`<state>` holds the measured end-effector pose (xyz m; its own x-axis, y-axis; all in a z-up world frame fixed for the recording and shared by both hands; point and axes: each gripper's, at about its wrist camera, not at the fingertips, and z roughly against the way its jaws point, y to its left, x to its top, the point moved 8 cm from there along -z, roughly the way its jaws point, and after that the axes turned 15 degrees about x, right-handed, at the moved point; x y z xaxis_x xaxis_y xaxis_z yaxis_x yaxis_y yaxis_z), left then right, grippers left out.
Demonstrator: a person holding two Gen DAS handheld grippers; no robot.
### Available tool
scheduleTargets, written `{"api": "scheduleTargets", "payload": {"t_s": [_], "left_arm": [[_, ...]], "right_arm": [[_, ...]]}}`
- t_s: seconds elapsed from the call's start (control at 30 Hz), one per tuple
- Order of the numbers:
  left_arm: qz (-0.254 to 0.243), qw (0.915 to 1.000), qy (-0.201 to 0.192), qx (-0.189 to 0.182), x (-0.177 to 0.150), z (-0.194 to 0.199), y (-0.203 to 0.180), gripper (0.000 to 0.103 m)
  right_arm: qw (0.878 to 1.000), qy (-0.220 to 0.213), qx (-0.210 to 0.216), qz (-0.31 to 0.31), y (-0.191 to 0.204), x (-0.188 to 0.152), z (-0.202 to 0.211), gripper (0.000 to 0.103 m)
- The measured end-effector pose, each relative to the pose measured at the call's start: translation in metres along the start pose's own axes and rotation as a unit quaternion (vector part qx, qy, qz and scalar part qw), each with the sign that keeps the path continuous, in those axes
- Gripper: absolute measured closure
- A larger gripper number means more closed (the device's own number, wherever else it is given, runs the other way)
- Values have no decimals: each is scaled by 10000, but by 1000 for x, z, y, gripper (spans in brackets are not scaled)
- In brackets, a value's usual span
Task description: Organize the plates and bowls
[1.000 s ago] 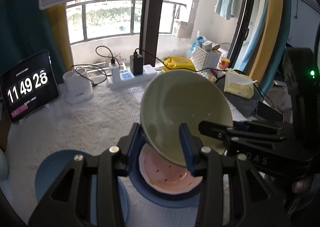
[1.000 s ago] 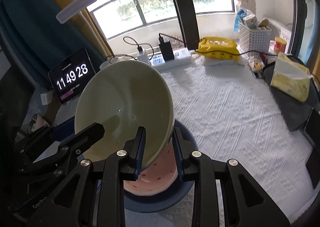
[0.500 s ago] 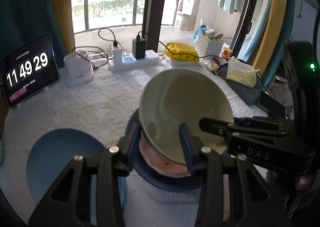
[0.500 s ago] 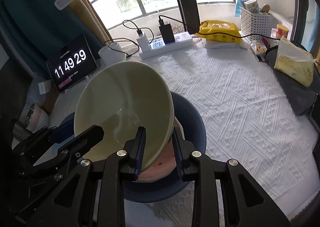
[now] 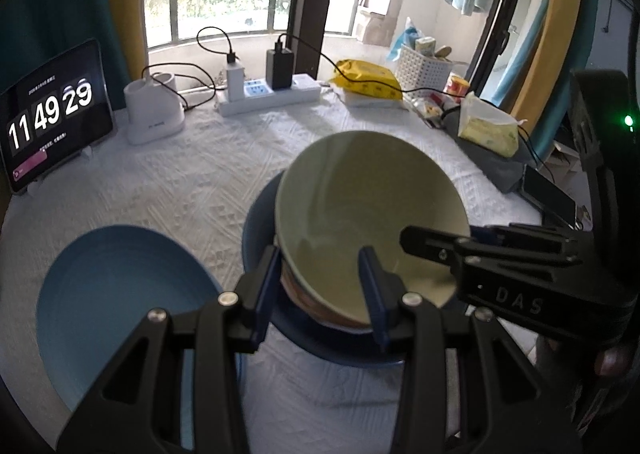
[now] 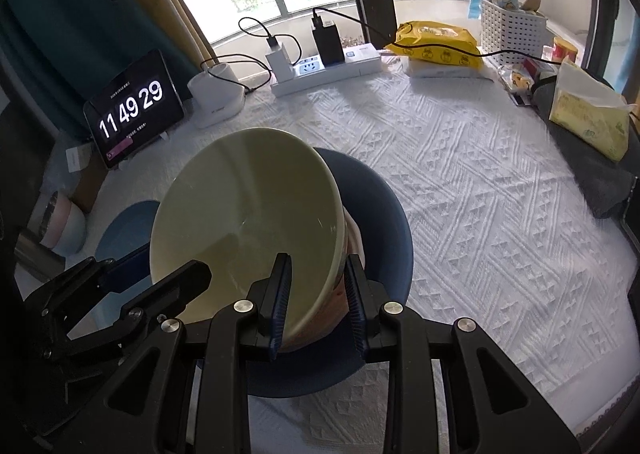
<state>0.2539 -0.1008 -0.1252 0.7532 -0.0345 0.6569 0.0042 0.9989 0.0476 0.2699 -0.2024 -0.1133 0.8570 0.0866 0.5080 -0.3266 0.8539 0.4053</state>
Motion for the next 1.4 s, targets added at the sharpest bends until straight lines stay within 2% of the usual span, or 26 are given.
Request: {"api": "scheduleTargets", "payload": {"t_s": [0.47, 0.8, 1.2, 1.4], "left_arm": [[-46, 9996, 263, -79, -12, -11, -4, 62], [10, 9993, 303, -199, -13, -11, -4, 62], [-18, 9998, 10, -207, -6, 1, 1, 61], [79, 9994, -256, -205, -7, 11, 5, 61]], "right_arm": [[9998, 150, -131, 20, -3, -2, -7, 74], [9993, 227, -250, 175, -4, -1, -8, 72], [9989, 33, -255, 399, 1, 6, 4, 72], [9981, -82, -294, 531, 3, 8, 11, 72]]}}
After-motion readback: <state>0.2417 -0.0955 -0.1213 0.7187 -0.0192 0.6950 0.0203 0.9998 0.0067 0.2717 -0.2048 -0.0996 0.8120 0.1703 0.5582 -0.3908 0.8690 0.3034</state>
